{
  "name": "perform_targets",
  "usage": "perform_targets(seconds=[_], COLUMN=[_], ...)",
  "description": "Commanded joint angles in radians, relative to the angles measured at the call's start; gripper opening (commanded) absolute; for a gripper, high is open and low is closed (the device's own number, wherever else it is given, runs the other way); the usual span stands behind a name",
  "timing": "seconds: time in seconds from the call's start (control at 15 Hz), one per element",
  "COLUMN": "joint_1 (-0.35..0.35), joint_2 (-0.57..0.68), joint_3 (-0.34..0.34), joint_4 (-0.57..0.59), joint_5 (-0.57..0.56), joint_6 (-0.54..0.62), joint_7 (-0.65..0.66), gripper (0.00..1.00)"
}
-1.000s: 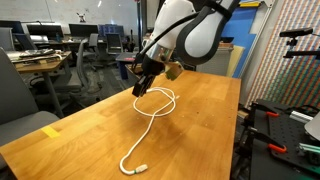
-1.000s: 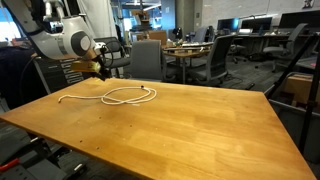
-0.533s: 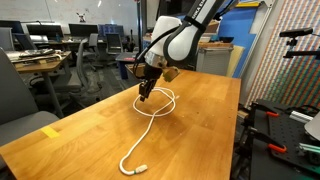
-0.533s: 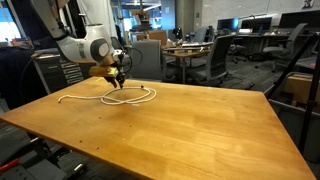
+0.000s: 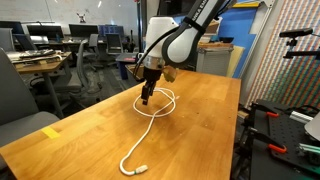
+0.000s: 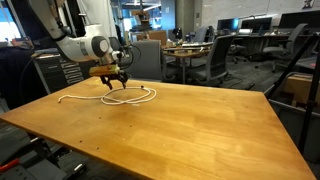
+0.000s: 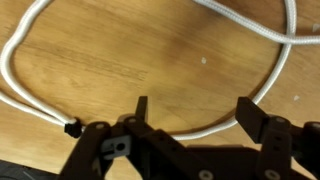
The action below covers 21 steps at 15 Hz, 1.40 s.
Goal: Tie a knot using the rope
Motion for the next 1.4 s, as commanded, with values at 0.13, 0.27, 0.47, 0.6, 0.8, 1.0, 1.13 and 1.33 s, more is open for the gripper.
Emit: perform_targets(seconds=[0.13, 0.27, 0.47, 0.6, 0.8, 1.0, 1.13, 1.33], joint_1=[0.115, 0.094, 0.035, -0.018, -0.032, 0.008, -0.075, -0.225], joint_2=[-0.059, -0.087, -0.072, -0.085, -0.086, -0.124, -0.163, -0.179], joint_3=[-0.101, -0.111, -0.053, -0.027, -0.017, -0.103, -0.084, -0.024], joint_4=[0.087, 0.083, 0.086, 0.073, 0.065, 0.029, 0.007, 0.019], joint_5=[-0.204, -0.263, -0.216, -0.178, -0.17, -0.404, -0.382, -0.195], joint_6=[-0.319, -0.384, -0.392, -0.407, -0.406, -0.325, -0.282, -0.323], joint_7=[0.007, 0.009, -0.002, -0.047, -0.057, -0.003, -0.06, -0.247], gripper=[1.0, 1.0, 1.0, 1.0, 1.0, 1.0, 1.0, 1.0])
